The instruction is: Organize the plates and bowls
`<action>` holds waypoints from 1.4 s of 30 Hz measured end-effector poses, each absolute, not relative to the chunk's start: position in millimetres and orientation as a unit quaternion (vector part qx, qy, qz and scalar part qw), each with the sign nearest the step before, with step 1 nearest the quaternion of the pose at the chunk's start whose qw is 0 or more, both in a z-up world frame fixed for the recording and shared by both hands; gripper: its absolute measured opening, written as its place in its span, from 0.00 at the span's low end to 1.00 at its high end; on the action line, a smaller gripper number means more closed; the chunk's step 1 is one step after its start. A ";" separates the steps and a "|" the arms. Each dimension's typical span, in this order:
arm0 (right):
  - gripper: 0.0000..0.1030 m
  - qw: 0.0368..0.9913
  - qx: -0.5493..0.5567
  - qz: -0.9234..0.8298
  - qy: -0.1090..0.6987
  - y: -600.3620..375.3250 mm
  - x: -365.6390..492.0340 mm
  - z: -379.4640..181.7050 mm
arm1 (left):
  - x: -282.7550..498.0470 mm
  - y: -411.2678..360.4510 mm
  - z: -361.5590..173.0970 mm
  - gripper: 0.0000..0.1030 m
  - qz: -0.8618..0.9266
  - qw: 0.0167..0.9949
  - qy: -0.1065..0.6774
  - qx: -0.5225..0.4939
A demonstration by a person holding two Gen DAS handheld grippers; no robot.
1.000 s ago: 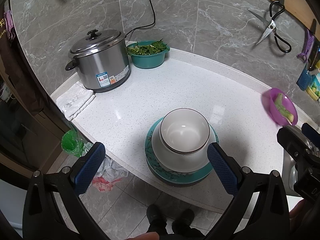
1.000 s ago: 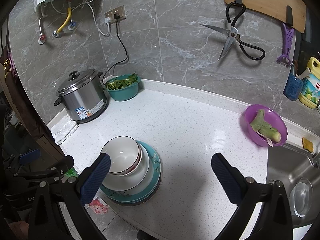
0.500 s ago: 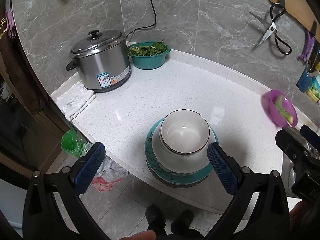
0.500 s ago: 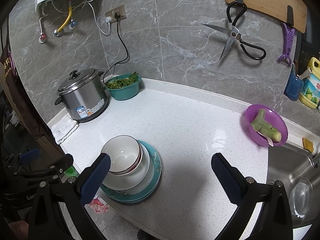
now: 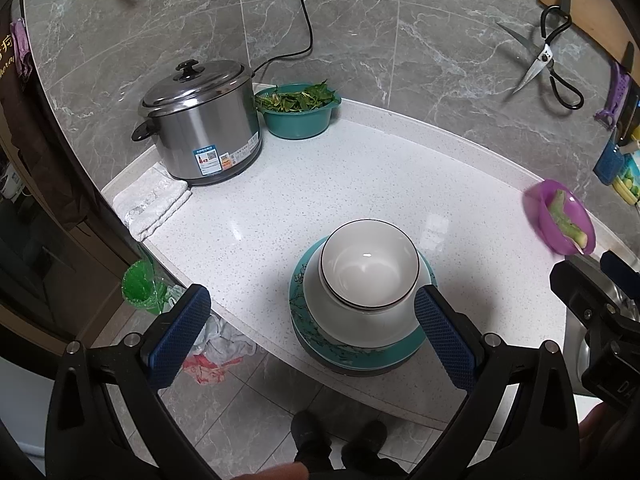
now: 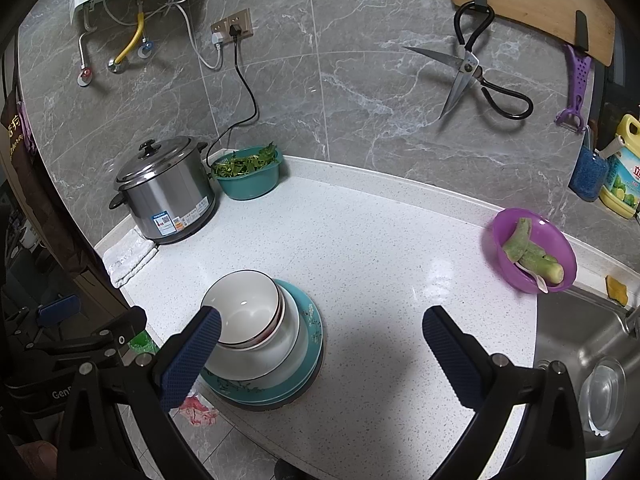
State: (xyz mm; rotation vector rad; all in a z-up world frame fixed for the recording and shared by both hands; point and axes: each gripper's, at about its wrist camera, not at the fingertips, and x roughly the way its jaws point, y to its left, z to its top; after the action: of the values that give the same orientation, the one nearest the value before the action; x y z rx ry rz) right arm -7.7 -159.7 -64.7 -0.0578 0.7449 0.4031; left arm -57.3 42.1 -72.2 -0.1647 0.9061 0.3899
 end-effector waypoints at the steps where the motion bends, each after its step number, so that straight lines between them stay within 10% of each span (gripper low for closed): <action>1: 1.00 0.911 -0.028 0.196 0.361 -159.6 -7.7 -64.7 | -57.3 42.1 -72.2 1.00 0.187 0.878 0.434 -0.079; 42: 1.00 0.911 -0.027 0.195 0.362 -157.5 -9.9 -65.5 | -62.8 44.0 -70.2 1.00 0.189 0.882 0.425 -0.070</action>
State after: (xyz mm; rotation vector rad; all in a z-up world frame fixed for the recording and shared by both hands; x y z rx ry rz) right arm -9.9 -157.5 -65.5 -0.0562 0.7464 0.4028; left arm -62.8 44.0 -70.2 -0.1468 0.8856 0.3934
